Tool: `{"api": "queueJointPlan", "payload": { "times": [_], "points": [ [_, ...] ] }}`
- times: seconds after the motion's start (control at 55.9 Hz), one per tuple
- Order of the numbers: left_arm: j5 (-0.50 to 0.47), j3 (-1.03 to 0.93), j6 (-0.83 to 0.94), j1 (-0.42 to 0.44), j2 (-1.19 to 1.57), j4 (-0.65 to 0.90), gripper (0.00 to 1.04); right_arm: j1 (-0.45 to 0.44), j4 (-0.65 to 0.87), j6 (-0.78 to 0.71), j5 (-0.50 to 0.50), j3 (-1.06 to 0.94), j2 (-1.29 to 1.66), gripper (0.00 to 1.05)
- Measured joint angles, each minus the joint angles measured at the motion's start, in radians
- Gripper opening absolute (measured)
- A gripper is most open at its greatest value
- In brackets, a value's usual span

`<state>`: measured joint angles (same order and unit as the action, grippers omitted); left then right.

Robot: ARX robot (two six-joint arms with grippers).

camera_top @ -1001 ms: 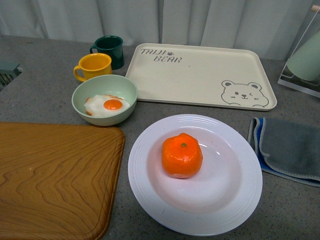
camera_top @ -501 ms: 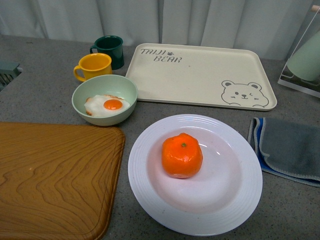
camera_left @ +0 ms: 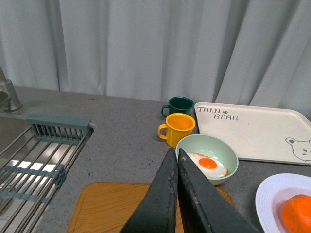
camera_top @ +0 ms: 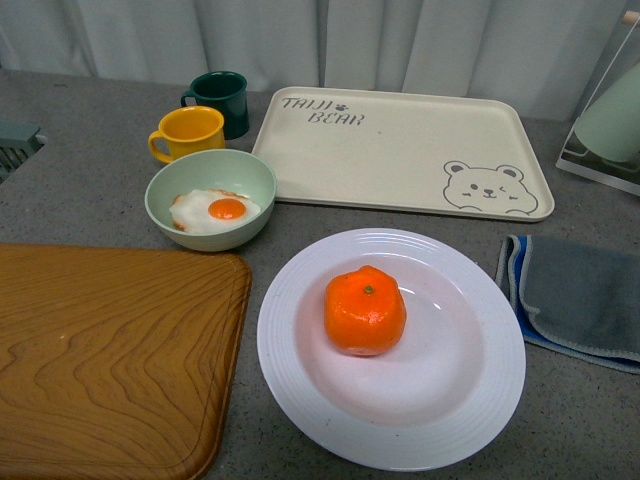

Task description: Place orange and plate with both arms

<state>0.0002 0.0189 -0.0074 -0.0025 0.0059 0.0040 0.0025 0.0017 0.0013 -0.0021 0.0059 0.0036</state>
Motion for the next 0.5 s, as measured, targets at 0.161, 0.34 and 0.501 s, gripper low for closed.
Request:
{"api": "queueJointPlan", "payload": {
  "times": [0.161,0.34,0.501],
  "points": [
    [0.000,0.000,0.000,0.000,-0.001,-0.002,0.12,0.000,0.000,0.000,0.001,0.000,0.000,0.95],
    [0.000,0.000,0.000,0.000,-0.002,-0.002,0.45,0.000,0.000,0.000,0.000,0.000,0.000,0.95],
    [0.000,0.000,0.000,0.000,-0.002,-0.002,0.73,0.000,0.000,0.000,0.000,0.000,0.000,0.95]
  ]
}}
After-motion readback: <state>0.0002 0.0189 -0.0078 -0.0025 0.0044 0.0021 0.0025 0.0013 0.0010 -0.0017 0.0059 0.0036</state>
